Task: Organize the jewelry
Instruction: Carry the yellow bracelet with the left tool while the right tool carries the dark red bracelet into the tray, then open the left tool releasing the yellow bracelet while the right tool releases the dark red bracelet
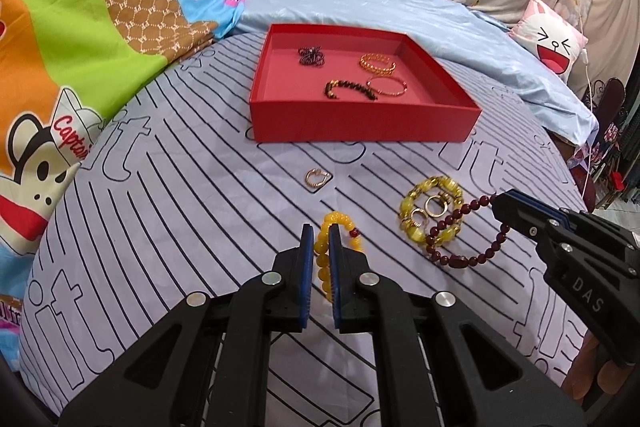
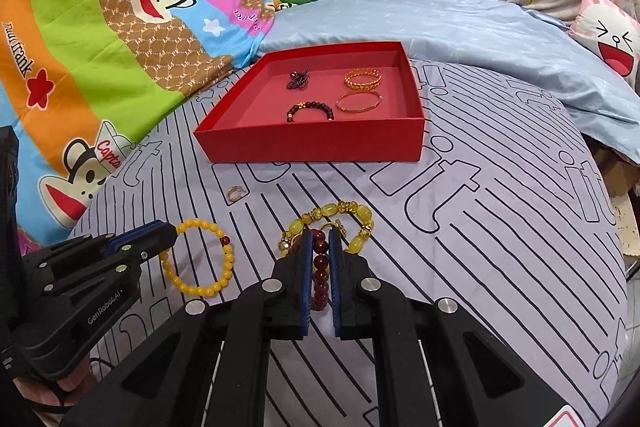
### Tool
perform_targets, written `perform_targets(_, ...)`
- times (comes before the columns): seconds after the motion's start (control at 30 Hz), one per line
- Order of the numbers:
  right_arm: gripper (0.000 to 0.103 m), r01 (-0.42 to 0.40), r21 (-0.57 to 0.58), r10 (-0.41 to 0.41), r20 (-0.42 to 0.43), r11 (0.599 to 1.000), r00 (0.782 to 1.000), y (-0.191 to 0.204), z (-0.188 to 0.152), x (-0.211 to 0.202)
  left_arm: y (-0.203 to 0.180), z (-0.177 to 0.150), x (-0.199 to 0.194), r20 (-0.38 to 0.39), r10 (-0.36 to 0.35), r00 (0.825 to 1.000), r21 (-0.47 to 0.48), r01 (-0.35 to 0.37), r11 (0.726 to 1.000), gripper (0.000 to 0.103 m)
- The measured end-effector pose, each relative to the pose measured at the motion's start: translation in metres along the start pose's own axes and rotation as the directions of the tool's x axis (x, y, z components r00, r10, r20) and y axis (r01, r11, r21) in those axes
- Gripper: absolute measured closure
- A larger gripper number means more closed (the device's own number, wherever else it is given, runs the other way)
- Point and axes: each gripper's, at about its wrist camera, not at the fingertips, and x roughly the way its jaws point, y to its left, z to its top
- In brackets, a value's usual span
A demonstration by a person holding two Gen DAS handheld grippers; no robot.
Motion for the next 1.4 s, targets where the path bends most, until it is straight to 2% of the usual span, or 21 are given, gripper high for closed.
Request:
perform_targets(0.27,0.095,-0.006,-0.01,0.007,0.054,1.0,0.999,0.001,0.019,-0.017,-0.007,0.022,-0.018,0.037,-0.027,0.999,0.014,0.026,1.0,0.096)
perform_targets(0.5,0.095,-0.006,-0.016,0.008,0.111,1.0,0.994,-0.002,0.057,-0.019,-0.009,0.063,-0.027,0.109,-0.044,0.993,0.03,0.041,0.999,0.096)
perform_targets(0.63,0.095,0.013,-0.031,-0.009,0.147,0.999,0.989,-0.003,0.09,-0.009,-0.011,0.098,-0.024,0.152,-0.061,0.987,0.042,0.056,0.998,0.096)
perform_targets(0.87,0.095,0.015,-0.033,-0.01,0.153,0.999,0.988,0.0,0.134,0.027,-0.015,0.149,-0.001,0.201,-0.051,0.978,0.064,0.039,0.997,0.096)
perform_targets(1.0,0.095,-0.011,-0.016,0.013,0.132,1.0,0.991,0.0,0.147,0.053,-0.016,0.167,0.02,0.197,-0.058,0.979,0.061,0.046,0.997,0.096)
perform_targets(1.13,0.095,-0.027,0.002,0.027,0.082,1.0,0.996,-0.002,0.147,0.081,-0.012,0.173,0.047,0.162,-0.068,0.984,0.033,0.064,0.997,0.096)
perform_targets(1.4,0.095,0.023,0.011,-0.023,-0.019,1.0,1.0,-0.019,0.125,0.124,0.003,0.153,0.103,0.045,-0.024,0.999,0.015,0.023,1.0,0.096)
